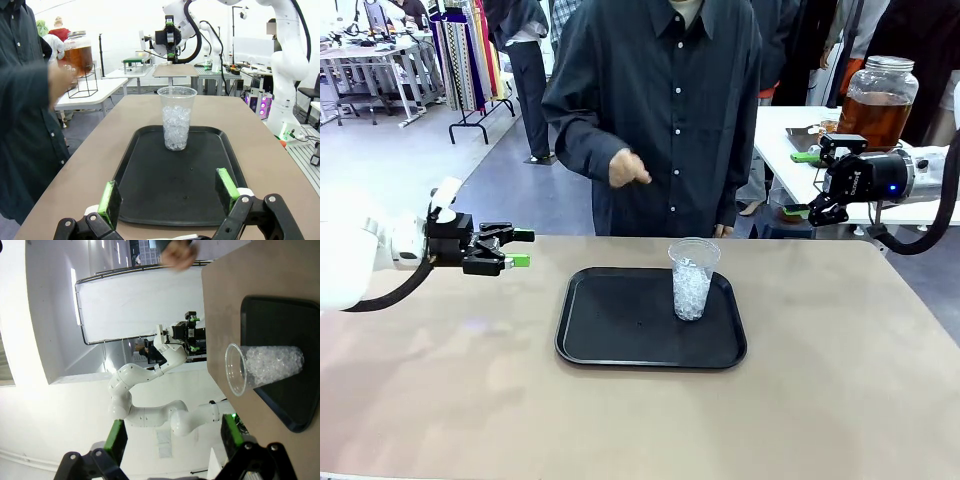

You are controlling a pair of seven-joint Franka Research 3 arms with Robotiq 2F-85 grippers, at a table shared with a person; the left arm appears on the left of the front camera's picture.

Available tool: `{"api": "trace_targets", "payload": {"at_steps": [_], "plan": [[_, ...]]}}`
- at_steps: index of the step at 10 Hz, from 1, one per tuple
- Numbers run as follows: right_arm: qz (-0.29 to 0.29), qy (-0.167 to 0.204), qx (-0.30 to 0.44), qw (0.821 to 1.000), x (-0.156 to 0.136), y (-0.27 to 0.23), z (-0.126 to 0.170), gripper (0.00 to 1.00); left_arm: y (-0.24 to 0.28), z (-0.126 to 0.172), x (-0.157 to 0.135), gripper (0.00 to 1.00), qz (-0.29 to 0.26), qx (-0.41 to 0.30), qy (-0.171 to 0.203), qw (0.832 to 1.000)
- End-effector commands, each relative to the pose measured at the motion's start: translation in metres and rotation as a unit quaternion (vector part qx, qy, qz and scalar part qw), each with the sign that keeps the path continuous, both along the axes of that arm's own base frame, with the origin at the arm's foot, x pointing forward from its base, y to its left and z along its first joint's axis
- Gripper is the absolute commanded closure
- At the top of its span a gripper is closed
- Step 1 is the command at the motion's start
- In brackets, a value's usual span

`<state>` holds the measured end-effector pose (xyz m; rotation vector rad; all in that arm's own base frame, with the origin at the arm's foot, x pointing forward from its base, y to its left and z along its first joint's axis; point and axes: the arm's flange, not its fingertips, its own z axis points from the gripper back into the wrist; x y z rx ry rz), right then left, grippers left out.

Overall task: Pour the drink into the iced cup.
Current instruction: Pick up the iced cup indicated by the human and present it to them.

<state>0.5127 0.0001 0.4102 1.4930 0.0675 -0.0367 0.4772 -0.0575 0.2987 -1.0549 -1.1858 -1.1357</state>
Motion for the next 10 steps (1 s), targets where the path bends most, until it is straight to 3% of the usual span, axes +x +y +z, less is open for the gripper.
{"api": "trace_targets", "payload": {"at_steps": [1,10], "plan": [[-0.001,-0.002,-0.001,1.000,0.0002,0.0005,0.0017,0.00,-0.0013,0.0012,0.0011,0.00,0.001,0.003,0.000,1.000],[-0.001,-0.002,-0.001,1.000,0.0002,0.0005,0.0017,0.00,-0.0013,0.0012,0.0011,0.00,0.001,0.003,0.000,1.000]]}}
